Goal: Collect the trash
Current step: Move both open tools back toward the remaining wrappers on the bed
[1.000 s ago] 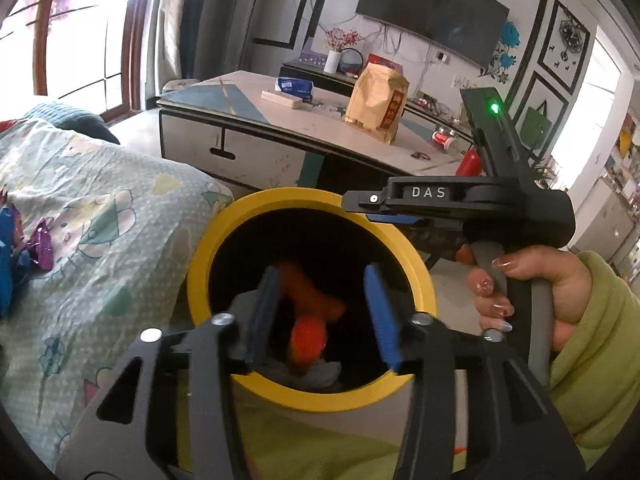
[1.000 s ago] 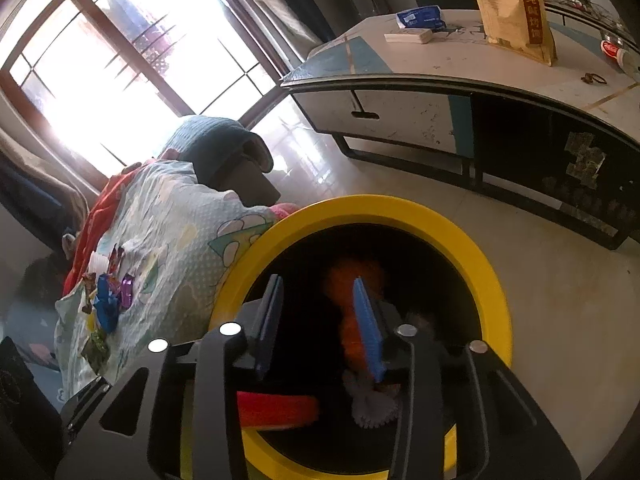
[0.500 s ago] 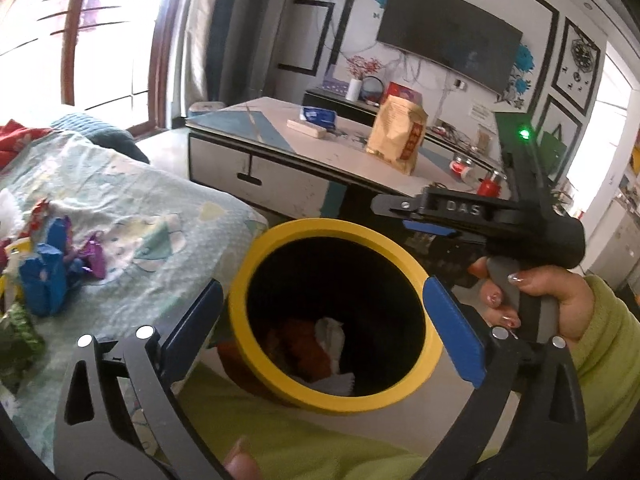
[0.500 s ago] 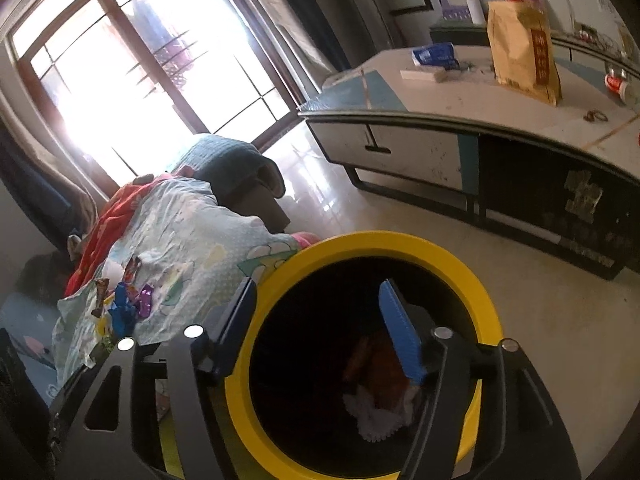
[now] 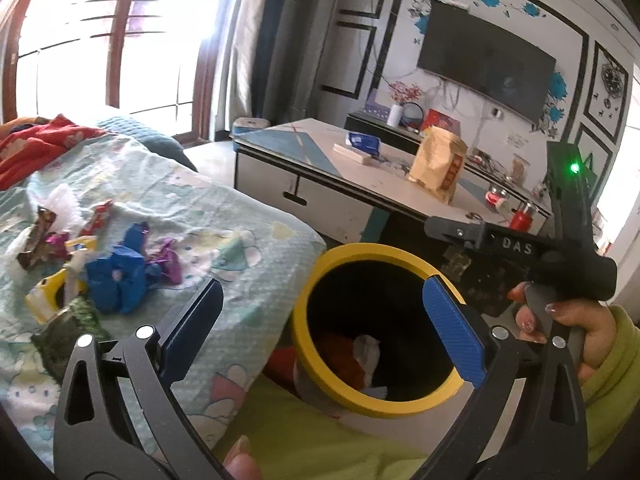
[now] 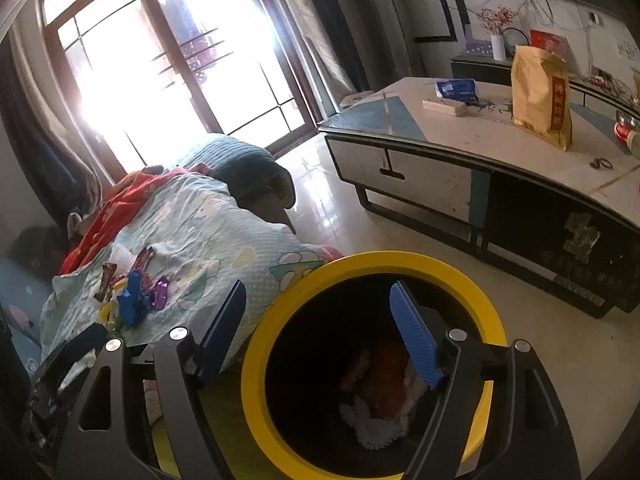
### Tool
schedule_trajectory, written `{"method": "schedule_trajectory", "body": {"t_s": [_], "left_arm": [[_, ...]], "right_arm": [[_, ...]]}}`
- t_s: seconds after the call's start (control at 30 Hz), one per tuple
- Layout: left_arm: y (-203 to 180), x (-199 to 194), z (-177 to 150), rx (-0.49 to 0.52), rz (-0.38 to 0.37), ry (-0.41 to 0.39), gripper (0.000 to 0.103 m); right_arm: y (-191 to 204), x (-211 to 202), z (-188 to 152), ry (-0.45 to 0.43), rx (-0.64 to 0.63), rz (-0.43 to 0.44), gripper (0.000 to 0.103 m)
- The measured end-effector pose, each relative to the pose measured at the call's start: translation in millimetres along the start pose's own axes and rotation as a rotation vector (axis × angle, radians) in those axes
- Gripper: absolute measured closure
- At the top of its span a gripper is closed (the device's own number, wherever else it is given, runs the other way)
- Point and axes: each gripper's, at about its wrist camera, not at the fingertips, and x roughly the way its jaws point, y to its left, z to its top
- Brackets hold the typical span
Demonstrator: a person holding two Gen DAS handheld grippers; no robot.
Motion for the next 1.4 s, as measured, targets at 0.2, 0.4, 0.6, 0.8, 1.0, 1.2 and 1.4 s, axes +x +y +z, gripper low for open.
{"method": "schedule_trajectory", "body": {"t_s": [0.2,0.4,0.6,0.8,1.0,1.2,1.4], "left_arm": [[13,-13,3,-0.019,0.04,-0.037,0.011],[32,-27,7,-0.055,0.075,-0.077,0.011],[54,-40,9,-0.103,0.116,-0.111,0.011],[75,-54,11,-0.151,0.162,-0.137,0.011],[96,-68,13,-0.195,0.206,-0.165,0.011],[120,-79,14,-0.249,0.246,-0.187,0.011],[144,-91,11,-0.298,0.282,-0.208,0.011]], "right_arm": [[21,-5,-3,-0.009,-0.048,0.018,0.028],[47,-6,-9,-0.007,-0.114,0.046,0.028],[68,-7,-14,-0.011,-0.16,0.069,0.028],[90,-9,-19,-0.014,-0.204,0.098,0.028],[111,-8,-26,-0.005,-0.251,0.119,0.028],[132,-5,-34,0.012,-0.297,0.143,0.028],[153,0,-40,0.035,-0.332,0.17,0.028]]}}
